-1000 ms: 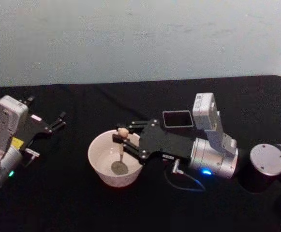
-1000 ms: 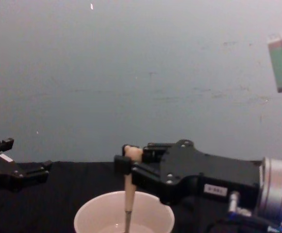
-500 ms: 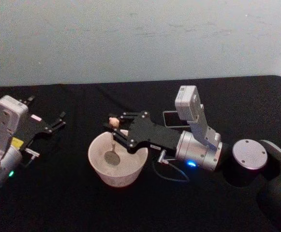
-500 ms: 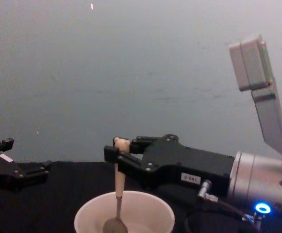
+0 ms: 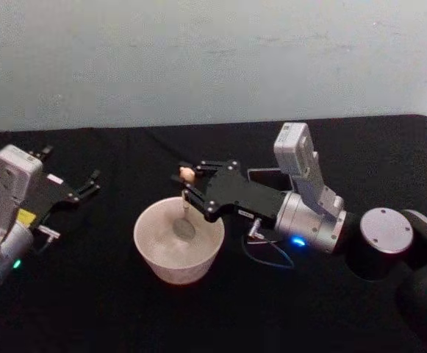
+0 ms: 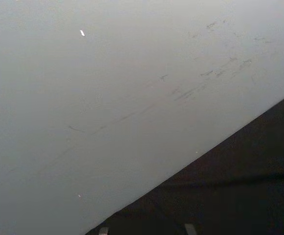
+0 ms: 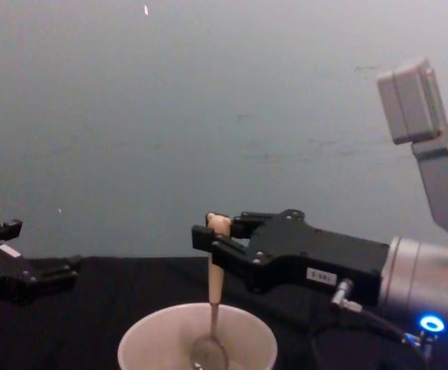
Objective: Pick up the stirring spoon with one hand, stir inside the cup, then place it back in its original position.
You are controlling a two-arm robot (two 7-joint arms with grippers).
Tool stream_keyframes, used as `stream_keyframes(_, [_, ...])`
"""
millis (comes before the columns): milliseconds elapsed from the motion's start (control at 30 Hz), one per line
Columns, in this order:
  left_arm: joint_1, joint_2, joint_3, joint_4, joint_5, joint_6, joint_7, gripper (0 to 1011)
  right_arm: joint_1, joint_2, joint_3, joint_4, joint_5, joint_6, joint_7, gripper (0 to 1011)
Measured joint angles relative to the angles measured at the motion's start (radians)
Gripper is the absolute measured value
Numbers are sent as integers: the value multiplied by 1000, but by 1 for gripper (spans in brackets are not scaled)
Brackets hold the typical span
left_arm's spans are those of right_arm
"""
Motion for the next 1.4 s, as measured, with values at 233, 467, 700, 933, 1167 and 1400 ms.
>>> stream_keyframes(233, [0,0,0,0,0,0,0,1001,-25,30,19,-38,8,11,1,213])
stream_keyframes(467, [0,0,0,0,0,0,0,1001,-68,71,22,-105,30,27,31,214])
stream_keyframes(700, [0,0,0,0,0,0,0,1002,-94,85,1,-156,53,42,55,214])
stream_keyframes(933, [0,0,0,0,0,0,0,1001,-76,52,-19,-136,47,45,39,213])
stream_keyframes(1167, [0,0,0,0,0,0,0,1001,-34,-3,-23,-60,15,37,-12,213])
stream_keyframes(1400, [0,0,0,0,0,0,0,1001,-14,-23,-6,-20,0,33,-37,213])
